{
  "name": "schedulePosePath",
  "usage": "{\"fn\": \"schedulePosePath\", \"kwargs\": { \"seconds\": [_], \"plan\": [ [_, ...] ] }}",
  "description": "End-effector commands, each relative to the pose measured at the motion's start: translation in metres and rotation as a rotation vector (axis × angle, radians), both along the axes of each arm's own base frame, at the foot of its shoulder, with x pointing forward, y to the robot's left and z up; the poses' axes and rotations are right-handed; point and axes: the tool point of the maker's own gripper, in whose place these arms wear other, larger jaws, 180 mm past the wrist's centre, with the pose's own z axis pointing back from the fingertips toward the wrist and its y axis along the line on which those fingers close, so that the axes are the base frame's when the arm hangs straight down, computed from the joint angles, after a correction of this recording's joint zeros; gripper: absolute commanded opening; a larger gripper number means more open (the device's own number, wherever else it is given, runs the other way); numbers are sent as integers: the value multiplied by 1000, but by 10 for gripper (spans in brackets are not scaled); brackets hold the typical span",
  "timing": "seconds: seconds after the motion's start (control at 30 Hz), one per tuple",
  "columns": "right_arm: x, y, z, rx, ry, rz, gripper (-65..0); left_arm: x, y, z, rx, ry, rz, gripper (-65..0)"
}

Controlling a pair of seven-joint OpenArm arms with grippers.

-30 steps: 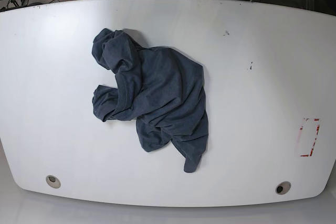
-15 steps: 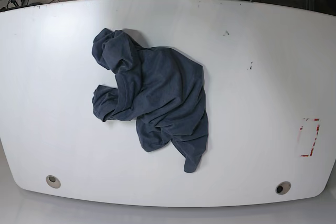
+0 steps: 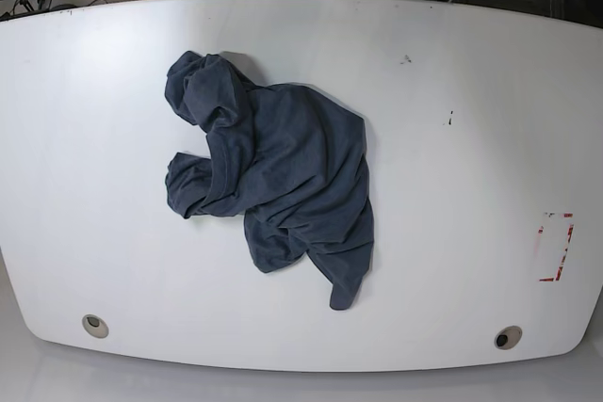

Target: Fold the T-shirt properly

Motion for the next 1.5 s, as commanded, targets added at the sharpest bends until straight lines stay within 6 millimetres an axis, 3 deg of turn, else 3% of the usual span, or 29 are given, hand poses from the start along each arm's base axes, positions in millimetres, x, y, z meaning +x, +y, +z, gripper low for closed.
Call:
{"fn": "schedulePosePath", "kwargs": {
  "seconds": [0.0, 0.37, 1.1, 1.47],
  "plan": [
    [1, 2, 5, 2, -29, -3, -181, 6, 0, 5, -2, -45, -8, -321],
    [-5, 13, 23, 3, -62, 4, -178, 10, -3, 22, -12, -109, -17, -325],
    [-26, 12, 42, -13, -62, 17, -174, 2, -3, 40, -19, -143, 1, -323],
    [-23, 6, 71, -49, -130, 27, -180, 8, -3, 66, -24, -233, -17, -318]
  ]
}}
